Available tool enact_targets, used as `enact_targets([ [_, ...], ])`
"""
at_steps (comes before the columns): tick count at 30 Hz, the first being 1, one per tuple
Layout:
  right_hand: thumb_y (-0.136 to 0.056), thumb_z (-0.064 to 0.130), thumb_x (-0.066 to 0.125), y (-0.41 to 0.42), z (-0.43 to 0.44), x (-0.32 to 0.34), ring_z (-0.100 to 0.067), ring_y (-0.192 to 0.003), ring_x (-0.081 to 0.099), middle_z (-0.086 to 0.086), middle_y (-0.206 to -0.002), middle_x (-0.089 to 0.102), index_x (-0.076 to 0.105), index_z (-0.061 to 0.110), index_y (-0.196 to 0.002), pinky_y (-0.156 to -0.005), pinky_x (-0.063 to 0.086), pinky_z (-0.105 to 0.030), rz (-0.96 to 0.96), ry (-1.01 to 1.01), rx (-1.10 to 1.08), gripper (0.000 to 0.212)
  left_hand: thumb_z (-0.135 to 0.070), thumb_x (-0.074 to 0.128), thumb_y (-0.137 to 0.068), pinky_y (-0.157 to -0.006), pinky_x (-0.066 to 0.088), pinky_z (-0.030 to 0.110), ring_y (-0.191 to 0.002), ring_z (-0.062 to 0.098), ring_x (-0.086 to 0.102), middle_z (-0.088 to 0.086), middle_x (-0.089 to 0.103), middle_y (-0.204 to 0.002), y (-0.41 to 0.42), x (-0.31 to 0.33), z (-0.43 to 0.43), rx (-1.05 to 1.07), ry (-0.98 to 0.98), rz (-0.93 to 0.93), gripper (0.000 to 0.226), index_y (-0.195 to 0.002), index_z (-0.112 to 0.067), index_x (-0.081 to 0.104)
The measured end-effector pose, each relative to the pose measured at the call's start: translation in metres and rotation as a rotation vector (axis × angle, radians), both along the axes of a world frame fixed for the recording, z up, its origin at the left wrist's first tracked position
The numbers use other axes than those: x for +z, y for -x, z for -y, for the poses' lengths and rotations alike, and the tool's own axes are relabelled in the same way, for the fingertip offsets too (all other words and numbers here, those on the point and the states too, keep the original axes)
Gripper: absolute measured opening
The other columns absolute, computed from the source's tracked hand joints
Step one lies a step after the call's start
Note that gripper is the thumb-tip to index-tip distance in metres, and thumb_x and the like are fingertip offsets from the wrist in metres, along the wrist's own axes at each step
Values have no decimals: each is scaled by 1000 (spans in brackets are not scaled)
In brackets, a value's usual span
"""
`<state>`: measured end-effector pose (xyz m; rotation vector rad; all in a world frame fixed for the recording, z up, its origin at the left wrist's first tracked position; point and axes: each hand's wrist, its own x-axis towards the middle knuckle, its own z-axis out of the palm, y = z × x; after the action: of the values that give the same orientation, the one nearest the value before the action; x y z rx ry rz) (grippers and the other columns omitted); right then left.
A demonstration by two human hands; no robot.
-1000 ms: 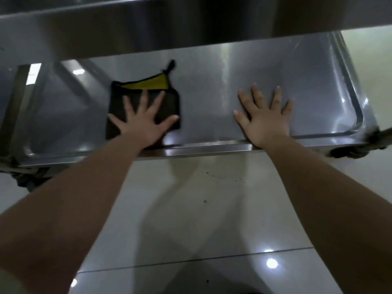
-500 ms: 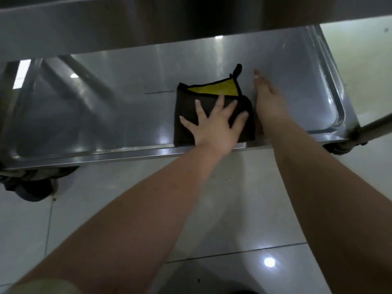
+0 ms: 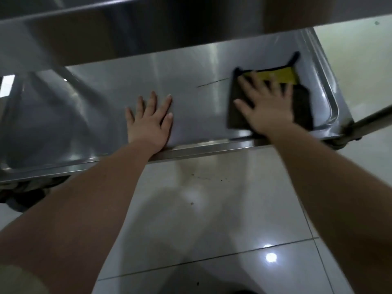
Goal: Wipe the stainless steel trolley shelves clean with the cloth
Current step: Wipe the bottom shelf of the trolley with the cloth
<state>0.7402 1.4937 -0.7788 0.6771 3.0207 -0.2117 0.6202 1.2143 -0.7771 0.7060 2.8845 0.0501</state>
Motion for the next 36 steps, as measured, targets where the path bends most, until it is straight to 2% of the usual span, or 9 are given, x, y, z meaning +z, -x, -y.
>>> enact_targets([
  [3,-92,70,12,-29,-60,4,-34,-150,0,10,-164,2,3,47,-153,-116,-4,-63,45,-7,-185,66,-52,19,-101,-117,-4,59,-151,31,-2,-3,2,-165,-1,-4,-2,-8,-6,-35,52,-152,-50,5],
  [6,-95,67,14,-18,-38,4,-37,-149,-3,9,-165,-1,1,44,-154,-114,-5,-66,57,-14,-243,65,-50,18,-102,-117,-3,60,-151,32,-2,-2,1,-165,-4,-3,-3,-8,7,-38,52,-153,-48,5],
  [12,-94,68,18,84,103,7,-36,-149,-4,13,-164,2,5,47,-153,-113,-6,-65,57,16,194,64,-43,19,-104,-118,-3,59,-151,28,-2,-4,2,-165,-3,-5,-1,7,-5,-53,53,-155,-42,6],
  [15,-94,68,19,111,104,10,-32,-150,-4,14,-164,3,7,49,-152,-114,-5,-63,72,55,278,62,-42,21,-104,-119,-3,56,-151,25,-1,-6,4,-165,-1,-3,0,42,-42,-49,53,-156,-39,9],
  [20,-92,72,19,88,7,7,-30,-150,-1,15,-164,3,6,50,-152,-117,-3,-58,42,43,45,64,-51,22,-102,-119,-4,55,-151,25,0,-8,5,-165,-1,-2,-1,39,-70,-30,52,-153,-47,10],
  [24,-89,75,13,-1,-54,6,-32,-150,2,13,-164,4,6,51,-151,-117,0,-59,46,0,-52,68,-52,18,-101,-118,-5,58,-151,27,0,-6,4,-165,-1,-6,-2,32,-45,-44,53,-153,-48,7],
  [29,-94,69,12,-32,-9,5,-36,-149,-6,11,-164,-4,-2,48,-152,-115,-3,-64,95,22,-263,64,-51,15,-101,-117,-6,59,-151,29,0,-5,3,-165,-5,-8,-1,8,-29,-61,54,-153,-47,5],
  [31,-95,66,13,-1,43,6,-38,-149,-8,9,-164,-6,-4,45,-153,-113,-6,-66,88,37,-208,63,-50,15,-101,-117,-6,59,-151,29,0,-5,3,-165,-5,-8,-1,13,-25,-60,53,-153,-47,4],
  [36,-93,70,11,39,141,4,-34,-149,-13,12,-164,-6,-4,49,-151,-112,-12,-64,68,43,203,64,-46,19,-103,-118,-4,56,-151,25,-2,-6,1,-165,-2,-6,3,16,-31,-50,53,-154,-44,4],
])
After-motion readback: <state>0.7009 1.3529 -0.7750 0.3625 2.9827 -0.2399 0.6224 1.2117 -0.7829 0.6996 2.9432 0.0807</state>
